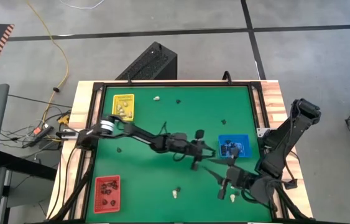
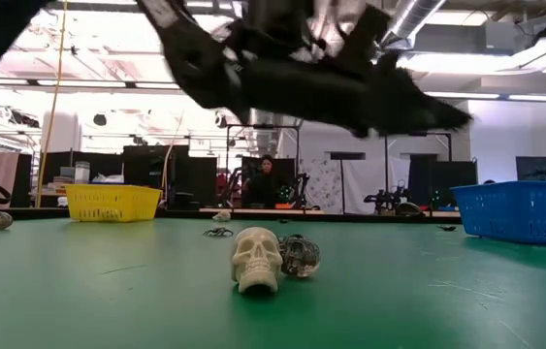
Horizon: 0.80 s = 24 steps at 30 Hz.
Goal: Sort Halloween decoration
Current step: Put the black spider toy into the blue bin, then put the black skull toy into the red bin
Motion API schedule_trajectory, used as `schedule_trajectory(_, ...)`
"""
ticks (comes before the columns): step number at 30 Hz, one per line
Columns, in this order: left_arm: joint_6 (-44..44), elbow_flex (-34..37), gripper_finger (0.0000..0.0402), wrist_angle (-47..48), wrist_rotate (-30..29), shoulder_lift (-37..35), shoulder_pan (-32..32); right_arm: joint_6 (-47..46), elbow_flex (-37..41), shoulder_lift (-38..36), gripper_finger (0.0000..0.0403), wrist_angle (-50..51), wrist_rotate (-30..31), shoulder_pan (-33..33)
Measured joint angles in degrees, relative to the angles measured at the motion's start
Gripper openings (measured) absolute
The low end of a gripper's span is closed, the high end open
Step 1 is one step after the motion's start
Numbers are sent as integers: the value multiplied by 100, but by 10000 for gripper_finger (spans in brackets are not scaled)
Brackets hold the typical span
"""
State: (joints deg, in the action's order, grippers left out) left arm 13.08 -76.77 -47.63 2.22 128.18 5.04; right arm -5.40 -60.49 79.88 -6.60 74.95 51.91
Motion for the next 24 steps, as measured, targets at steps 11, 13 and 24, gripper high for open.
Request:
schedule_trajectory(11,-13,-2659,107,1692,-121,1365,-326,-13,0,0,170,261,1505,563)
schedule_trajectory(13,86,-2851,110,2017,-283,1380,-332,-13,0,4,170,312,1503,589)
schedule_trajectory(24,581,-2931,197,2739,-687,1215,-254,-64,0,4,170,296,1505,469)
